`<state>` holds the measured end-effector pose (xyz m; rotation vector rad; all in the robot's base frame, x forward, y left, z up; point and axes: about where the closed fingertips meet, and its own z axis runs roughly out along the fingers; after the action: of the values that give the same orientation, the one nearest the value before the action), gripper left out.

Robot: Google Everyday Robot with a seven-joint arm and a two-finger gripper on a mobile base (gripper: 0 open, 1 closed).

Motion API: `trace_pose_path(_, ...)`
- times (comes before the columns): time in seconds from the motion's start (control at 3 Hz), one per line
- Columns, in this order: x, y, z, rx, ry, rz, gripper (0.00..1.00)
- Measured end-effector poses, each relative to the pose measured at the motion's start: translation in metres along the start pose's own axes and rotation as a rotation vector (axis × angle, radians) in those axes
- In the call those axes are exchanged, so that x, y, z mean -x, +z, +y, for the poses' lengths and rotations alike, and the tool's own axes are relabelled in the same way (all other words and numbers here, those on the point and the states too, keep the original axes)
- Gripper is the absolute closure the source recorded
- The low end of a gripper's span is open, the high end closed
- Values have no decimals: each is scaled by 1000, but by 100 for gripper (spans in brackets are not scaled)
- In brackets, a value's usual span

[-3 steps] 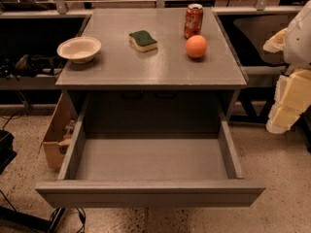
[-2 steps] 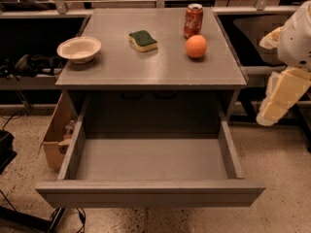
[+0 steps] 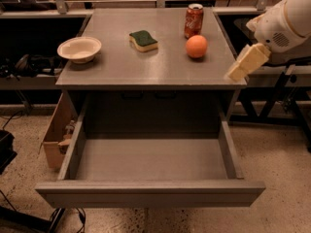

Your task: Place sponge into top drawer

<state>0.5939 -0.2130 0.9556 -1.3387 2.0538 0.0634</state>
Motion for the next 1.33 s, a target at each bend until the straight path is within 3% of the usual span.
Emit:
trace_pose_path(0.33, 24, 29, -46, -57, 71, -112, 0)
trace_pose_path(0.67, 62, 58, -60, -60, -14, -129, 0)
trace_pose_path(1.33, 76, 76, -63, -61, -30, -146, 0)
